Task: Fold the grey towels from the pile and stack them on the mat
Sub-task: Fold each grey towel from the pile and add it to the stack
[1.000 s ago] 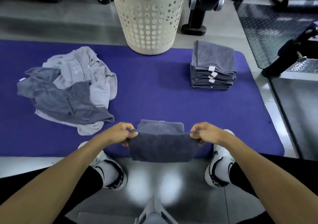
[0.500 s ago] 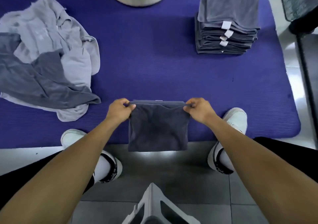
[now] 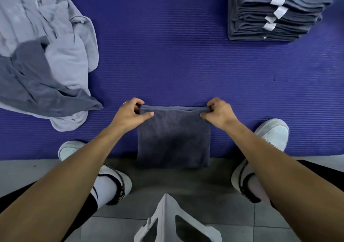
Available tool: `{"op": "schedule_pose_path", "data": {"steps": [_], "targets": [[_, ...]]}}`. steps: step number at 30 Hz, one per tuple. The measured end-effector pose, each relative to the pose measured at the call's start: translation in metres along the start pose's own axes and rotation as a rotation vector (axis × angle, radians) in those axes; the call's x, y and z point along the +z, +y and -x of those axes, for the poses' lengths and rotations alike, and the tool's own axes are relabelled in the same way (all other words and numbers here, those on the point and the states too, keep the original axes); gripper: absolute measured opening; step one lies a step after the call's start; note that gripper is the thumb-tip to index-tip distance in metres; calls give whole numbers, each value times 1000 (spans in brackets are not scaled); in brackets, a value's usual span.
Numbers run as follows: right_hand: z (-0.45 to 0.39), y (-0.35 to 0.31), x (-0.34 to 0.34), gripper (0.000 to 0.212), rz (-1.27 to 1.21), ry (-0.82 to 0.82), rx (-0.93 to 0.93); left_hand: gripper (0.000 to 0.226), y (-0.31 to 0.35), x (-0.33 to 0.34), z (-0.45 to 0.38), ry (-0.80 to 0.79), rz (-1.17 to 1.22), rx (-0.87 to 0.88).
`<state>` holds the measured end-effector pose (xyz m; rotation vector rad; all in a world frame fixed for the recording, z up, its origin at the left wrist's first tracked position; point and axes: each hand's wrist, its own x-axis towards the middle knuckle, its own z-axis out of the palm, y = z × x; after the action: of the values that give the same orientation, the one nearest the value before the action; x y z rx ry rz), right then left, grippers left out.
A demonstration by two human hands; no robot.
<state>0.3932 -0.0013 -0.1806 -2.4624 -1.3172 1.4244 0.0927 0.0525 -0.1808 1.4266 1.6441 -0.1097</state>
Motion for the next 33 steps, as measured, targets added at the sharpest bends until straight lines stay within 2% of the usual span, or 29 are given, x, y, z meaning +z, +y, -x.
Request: {"op": "schedule_pose_path", "data": {"steps": [7, 10, 16, 21, 24, 27, 29, 33], "targets": [[8, -20, -16, 17, 51, -207, 10, 34, 24, -17, -3, -189, -159, -42], [14, -24, -25, 13, 44, -248, -14, 28, 33, -20, -2, -246, -204, -61], [30, -25, -43, 17, 72, -351, -88, 25, 34, -21, 13, -219, -113, -79], [37, -21, -39, 18, -17, -338, -99, 34, 24, -8, 14, -201, -25, -43], [41, -14, -37, 11, -95, -306, -109, 43, 22, -5, 14, -157, -103, 78], [41, -11, -35, 5, -125, -278, -120, 39, 25, -6, 10, -145, -211, 145], [39, -12, -33, 8, -134, -279, -120, 36, 27, -8, 5, -149, -261, 152], [33, -21, -34, 31, -34, -305, -126, 44, 33, -11, -5, -207, -329, 96]]}}
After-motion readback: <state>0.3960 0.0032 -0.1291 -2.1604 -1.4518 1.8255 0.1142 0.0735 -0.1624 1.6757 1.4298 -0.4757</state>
